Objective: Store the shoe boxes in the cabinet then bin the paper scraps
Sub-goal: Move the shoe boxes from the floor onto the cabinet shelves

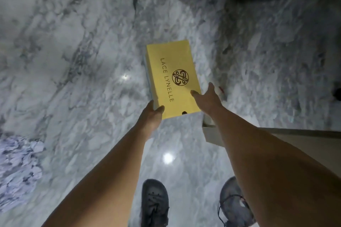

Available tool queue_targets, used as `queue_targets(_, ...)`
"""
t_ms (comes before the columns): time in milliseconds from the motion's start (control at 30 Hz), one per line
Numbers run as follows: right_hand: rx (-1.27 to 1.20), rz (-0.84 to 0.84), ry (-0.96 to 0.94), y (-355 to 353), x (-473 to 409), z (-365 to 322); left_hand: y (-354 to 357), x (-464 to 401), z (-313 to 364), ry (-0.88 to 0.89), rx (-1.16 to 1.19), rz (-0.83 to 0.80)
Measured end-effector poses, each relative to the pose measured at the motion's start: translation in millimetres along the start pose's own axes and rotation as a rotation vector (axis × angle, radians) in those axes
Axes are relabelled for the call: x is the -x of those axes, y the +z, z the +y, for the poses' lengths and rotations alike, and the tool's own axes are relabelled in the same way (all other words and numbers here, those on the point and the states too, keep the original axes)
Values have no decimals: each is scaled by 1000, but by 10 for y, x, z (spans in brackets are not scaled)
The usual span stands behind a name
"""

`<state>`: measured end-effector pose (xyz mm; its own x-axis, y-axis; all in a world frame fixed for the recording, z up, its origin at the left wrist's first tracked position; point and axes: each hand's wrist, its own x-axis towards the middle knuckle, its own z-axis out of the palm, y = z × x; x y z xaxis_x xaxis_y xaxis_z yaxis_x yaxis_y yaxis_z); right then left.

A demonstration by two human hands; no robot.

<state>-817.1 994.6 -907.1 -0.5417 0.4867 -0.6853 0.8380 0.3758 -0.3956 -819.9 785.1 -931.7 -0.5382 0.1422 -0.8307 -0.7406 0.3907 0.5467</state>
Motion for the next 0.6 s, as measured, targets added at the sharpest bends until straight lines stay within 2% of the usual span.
queue_targets(100, -21, -65, 7, 154, -87, 32, 61, -202, -47, 38, 0, -59)
queue_targets(233, -258, -43, 89, 176, 142, 124, 45, -12, -128, 61, 36, -116)
queue_targets(367, -314, -3, 7, 211, 731, 198, -115, 735, -372, 1, 167, -111)
queue_targets(500, -290, -56, -27, 442, 1642, 288, -365, 1697, -696, -33, 281, -9)
queue_targets(600, -234, -82, -57, 700, 2528, 464, -558, 2359, -1265, 3, 374, 76)
